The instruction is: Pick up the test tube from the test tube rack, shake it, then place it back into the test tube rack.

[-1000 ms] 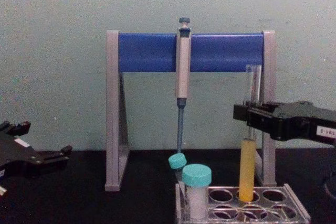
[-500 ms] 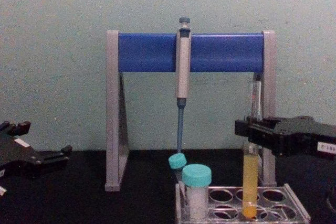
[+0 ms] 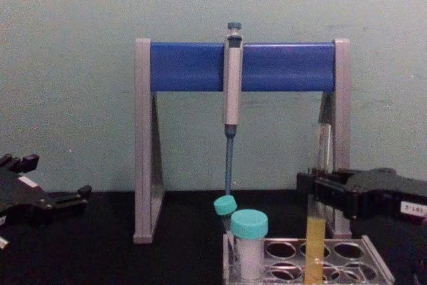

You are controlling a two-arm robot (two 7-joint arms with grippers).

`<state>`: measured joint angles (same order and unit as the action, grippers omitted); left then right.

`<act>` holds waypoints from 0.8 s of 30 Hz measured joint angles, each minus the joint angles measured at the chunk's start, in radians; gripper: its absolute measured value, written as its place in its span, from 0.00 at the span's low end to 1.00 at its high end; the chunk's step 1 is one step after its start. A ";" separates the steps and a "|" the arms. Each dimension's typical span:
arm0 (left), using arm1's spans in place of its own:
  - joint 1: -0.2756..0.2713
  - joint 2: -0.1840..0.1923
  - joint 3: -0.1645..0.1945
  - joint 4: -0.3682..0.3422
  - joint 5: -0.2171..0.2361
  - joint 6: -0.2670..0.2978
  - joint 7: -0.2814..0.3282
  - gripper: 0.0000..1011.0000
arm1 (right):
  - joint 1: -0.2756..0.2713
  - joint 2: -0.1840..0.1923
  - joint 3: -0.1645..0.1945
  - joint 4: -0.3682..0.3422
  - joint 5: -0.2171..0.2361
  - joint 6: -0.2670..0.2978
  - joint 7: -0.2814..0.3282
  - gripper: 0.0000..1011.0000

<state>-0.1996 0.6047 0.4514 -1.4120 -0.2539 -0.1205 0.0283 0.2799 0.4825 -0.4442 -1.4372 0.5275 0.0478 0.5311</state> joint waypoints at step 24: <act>0.000 0.000 0.000 0.000 0.000 0.000 0.000 1.00 | 0.002 -0.008 -0.007 0.019 -0.016 0.005 -0.003 0.23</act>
<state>-0.1995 0.6047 0.4514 -1.4120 -0.2539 -0.1205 0.0283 0.2816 0.4748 -0.4515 -1.4181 0.5115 0.0526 0.5283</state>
